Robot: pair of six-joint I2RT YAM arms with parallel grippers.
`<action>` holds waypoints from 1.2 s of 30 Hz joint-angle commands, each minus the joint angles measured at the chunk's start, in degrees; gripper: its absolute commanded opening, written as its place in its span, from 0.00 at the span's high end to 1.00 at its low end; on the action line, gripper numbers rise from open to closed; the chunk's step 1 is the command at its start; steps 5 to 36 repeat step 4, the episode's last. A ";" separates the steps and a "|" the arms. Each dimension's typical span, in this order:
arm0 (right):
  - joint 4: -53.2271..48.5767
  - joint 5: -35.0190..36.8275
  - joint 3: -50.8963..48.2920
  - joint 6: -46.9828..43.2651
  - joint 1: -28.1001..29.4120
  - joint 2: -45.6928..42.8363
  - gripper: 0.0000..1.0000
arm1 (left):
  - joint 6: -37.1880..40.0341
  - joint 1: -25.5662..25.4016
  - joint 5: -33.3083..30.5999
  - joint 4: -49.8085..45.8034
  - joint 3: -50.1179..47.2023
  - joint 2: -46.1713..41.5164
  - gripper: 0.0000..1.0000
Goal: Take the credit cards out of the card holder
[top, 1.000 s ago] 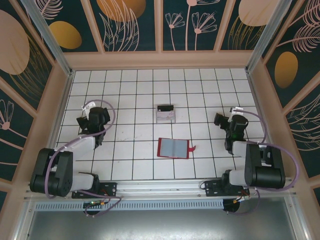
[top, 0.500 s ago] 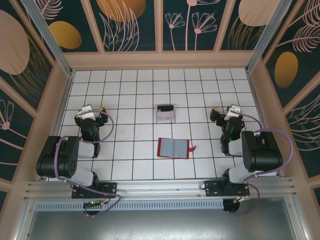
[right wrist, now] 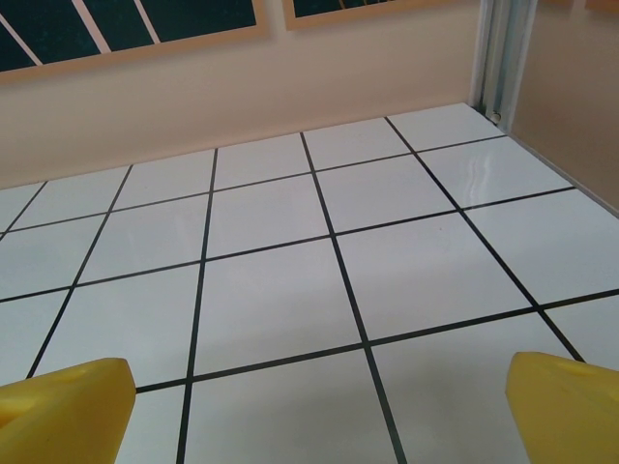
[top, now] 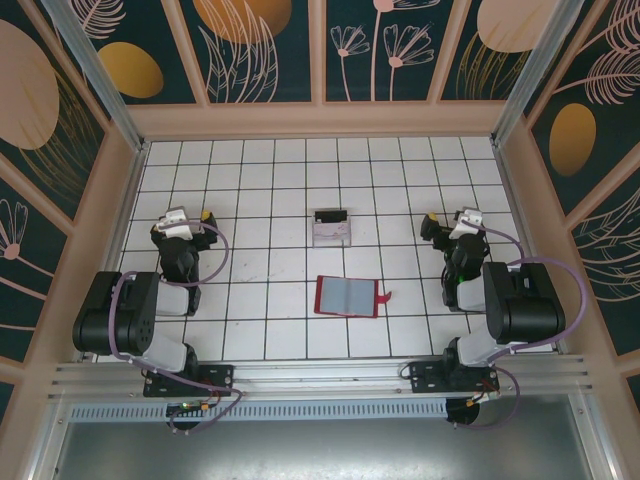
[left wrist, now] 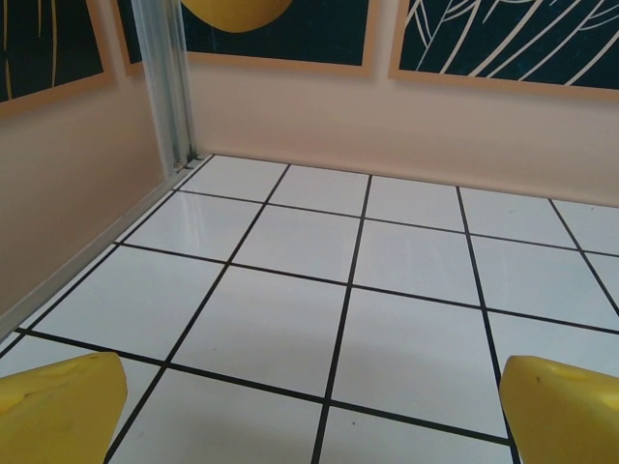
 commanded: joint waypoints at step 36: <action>3.06 0.57 -0.16 -0.62 0.00 0.41 0.01 | 0.66 0.14 0.87 2.80 -0.43 0.12 0.01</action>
